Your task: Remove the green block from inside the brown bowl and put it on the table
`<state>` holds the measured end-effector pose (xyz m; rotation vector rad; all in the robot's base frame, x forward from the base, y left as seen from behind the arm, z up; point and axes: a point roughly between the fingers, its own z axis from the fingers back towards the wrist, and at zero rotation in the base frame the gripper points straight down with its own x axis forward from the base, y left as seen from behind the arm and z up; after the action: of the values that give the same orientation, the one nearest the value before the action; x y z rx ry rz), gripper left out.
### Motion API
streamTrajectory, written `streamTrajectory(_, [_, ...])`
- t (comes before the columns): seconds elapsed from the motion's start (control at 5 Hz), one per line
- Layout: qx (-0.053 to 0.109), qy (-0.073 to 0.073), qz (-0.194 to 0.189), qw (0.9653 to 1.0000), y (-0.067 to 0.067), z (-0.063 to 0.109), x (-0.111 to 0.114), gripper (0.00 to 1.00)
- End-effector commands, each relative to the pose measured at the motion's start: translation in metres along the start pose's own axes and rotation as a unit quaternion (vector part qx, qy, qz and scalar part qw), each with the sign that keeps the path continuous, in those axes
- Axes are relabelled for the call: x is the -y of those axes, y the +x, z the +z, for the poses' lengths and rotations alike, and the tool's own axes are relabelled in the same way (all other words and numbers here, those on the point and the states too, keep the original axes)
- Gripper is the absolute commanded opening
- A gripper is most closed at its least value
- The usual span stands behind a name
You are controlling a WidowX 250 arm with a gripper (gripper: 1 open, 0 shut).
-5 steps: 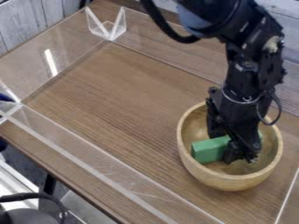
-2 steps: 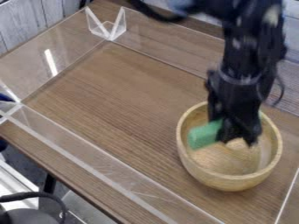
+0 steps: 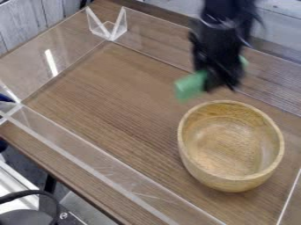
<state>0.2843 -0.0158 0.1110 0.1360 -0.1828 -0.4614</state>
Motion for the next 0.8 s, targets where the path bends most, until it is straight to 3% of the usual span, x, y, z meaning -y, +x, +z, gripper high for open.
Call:
streamTrajectory(0.0, [0.008, 0.015, -0.001, 0.9998, -0.008, 0.0, -0.047, 0.0])
streamTrajectory(0.2, [0.006, 0.003, -0.055, 0.9985, 0.004, -0.009, -0.02, 0.0])
streamTrajectory(0.6, [-0.01, -0.023, -0.088, 0.9958, 0.03, -0.04, -0.007, 0.0])
